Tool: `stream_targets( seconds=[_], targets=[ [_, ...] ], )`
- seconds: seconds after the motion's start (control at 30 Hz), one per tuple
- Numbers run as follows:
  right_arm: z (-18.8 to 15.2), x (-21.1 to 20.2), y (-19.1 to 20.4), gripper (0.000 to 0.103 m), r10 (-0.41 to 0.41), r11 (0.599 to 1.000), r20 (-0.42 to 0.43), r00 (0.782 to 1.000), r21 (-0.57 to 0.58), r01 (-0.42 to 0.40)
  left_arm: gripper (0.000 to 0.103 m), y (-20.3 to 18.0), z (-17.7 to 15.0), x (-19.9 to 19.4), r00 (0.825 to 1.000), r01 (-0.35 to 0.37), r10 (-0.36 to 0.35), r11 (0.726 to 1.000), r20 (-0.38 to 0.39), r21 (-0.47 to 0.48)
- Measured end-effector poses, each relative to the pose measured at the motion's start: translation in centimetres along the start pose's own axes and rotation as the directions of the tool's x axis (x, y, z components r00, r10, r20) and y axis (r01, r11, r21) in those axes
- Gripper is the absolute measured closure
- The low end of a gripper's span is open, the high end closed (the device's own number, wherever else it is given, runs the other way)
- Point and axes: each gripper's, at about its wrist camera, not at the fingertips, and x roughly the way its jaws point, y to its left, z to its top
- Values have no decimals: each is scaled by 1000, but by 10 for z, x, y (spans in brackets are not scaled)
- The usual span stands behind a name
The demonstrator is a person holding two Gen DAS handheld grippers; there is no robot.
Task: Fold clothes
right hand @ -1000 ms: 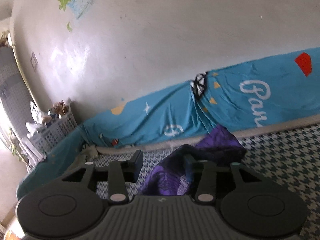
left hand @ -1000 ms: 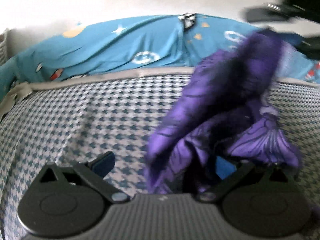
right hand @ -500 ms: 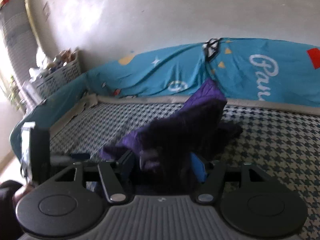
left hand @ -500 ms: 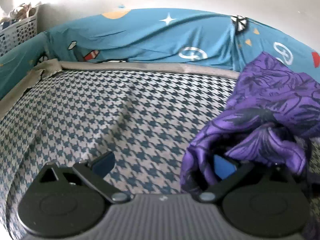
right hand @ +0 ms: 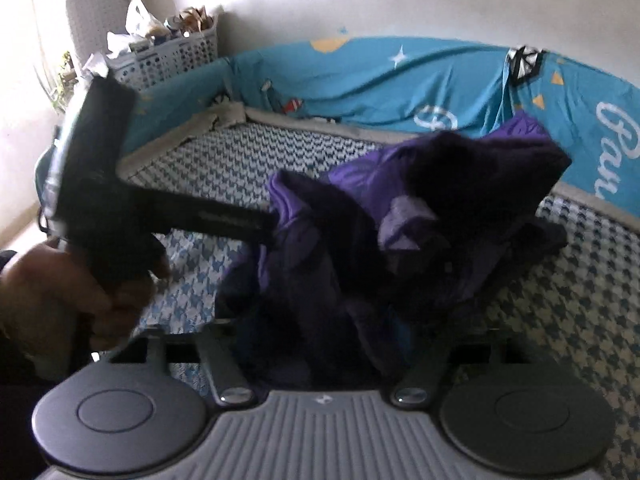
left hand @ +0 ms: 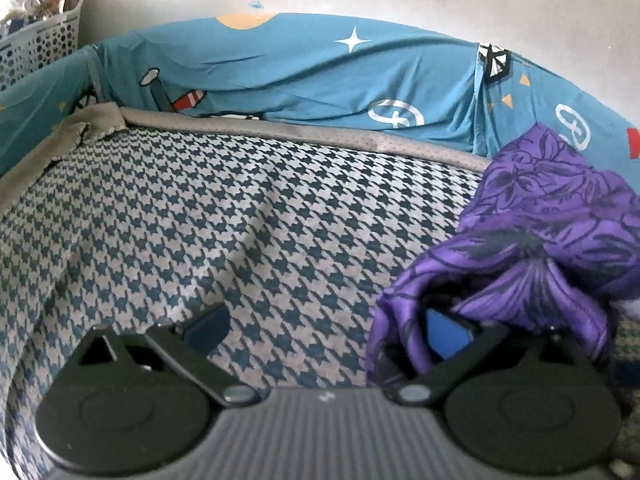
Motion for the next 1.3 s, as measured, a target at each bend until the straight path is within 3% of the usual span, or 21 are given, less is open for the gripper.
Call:
stream_targets(
  seconds=[0.17,0.3,0.47,0.73,1.03,1.1,1.17,1.27,1.3],
  targets=[
    [2,10,-4,79,-1,999,10,1000,42,1,0,16,0,-12,993,122,-122,991,-2,-64],
    [8,10,-12,86,5,994,50,999,109,-10,0,32,-6,-22,974,225,-227,968,-5,-112],
    [24,4,-24,88,5,979,135,991,199,-32,0,41,-10,-32,949,313,-316,942,-6,-120],
    [50,-3,-35,88,19,958,245,969,273,-88,0,32,-20,-42,907,419,-420,907,-20,-48],
    [75,-5,-34,88,123,925,361,925,296,-238,0,17,-16,-41,889,458,-457,888,32,-37],
    [77,-7,-32,88,160,914,386,909,288,-284,0,13,-13,-39,895,445,-443,895,50,-18],
    [78,-9,-31,88,181,909,398,899,280,-307,0,6,-11,-32,917,398,-397,917,48,-14],
    [78,-9,-25,85,175,925,381,908,253,-284,2,2,-7,-20,944,327,-325,945,60,-26],
    [78,-9,-23,83,172,929,376,911,244,-277,9,0,-6,-16,954,294,-292,955,66,-26]
  ],
)
